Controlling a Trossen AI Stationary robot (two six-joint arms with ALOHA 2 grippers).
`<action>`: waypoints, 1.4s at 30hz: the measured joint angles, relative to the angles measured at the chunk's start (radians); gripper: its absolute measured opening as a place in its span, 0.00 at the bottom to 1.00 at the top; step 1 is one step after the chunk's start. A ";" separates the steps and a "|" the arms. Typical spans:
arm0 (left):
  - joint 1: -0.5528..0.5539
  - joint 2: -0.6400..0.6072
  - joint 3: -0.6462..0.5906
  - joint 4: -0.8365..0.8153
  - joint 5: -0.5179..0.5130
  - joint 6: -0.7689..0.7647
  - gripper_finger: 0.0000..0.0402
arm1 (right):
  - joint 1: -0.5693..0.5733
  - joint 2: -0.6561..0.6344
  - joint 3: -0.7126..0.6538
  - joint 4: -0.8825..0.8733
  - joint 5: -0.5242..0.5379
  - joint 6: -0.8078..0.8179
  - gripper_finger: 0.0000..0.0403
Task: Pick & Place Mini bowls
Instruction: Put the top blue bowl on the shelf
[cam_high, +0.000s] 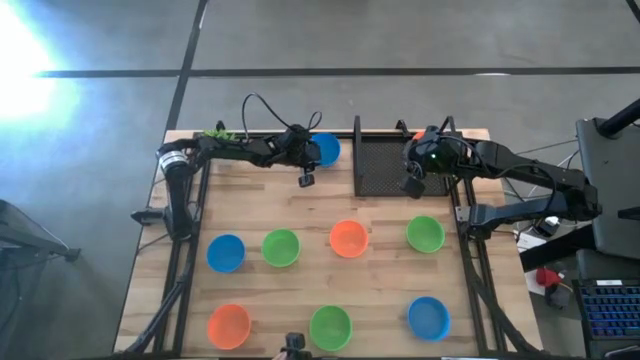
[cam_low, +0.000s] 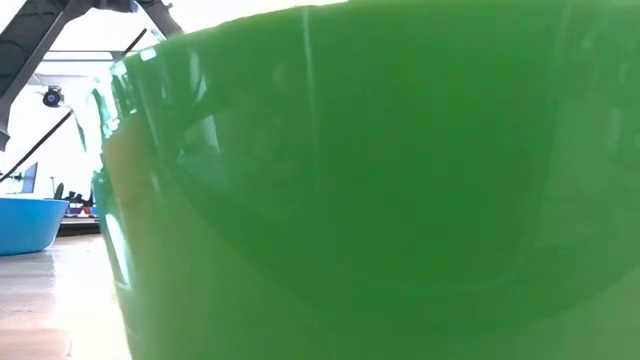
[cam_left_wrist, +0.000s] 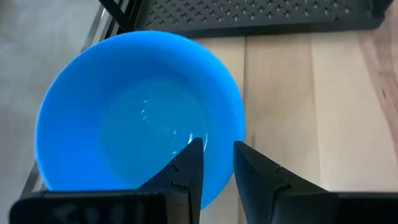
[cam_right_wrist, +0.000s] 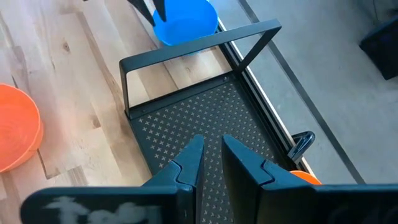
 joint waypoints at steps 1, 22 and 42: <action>0.000 -0.001 0.000 -0.001 -0.004 0.003 0.22 | 0.000 0.000 0.000 0.000 0.000 0.000 0.13; 0.000 -0.004 0.064 -0.102 -0.014 0.008 0.22 | 0.000 0.000 0.000 0.005 0.001 0.000 0.13; 0.000 0.006 0.056 -0.116 -0.011 0.012 0.22 | 0.000 0.000 0.000 0.008 0.001 0.005 0.13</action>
